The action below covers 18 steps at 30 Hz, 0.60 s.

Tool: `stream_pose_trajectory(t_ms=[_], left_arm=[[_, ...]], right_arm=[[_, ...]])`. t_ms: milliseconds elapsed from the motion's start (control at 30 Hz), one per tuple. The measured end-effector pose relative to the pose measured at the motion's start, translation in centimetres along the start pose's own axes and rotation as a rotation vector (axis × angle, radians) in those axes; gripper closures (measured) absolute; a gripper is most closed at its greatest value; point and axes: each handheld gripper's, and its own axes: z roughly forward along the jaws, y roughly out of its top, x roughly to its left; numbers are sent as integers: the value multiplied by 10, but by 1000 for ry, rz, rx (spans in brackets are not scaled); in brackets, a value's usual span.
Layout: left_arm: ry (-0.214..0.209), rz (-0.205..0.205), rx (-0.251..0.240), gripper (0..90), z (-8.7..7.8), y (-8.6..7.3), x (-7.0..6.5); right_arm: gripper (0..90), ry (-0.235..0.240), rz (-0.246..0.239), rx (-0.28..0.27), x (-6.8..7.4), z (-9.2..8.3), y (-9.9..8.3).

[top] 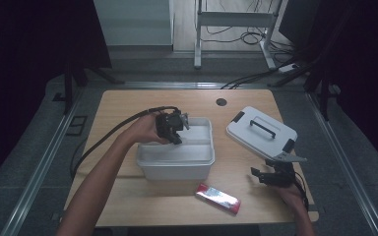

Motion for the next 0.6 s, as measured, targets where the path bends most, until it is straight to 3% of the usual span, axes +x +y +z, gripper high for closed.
stream_pose_trajectory(t_ms=[600], left_arm=[[-52,-7,-18,889,0,-2,4]], right_arm=[[215,-5,2,-5,-1,-1,-1]])
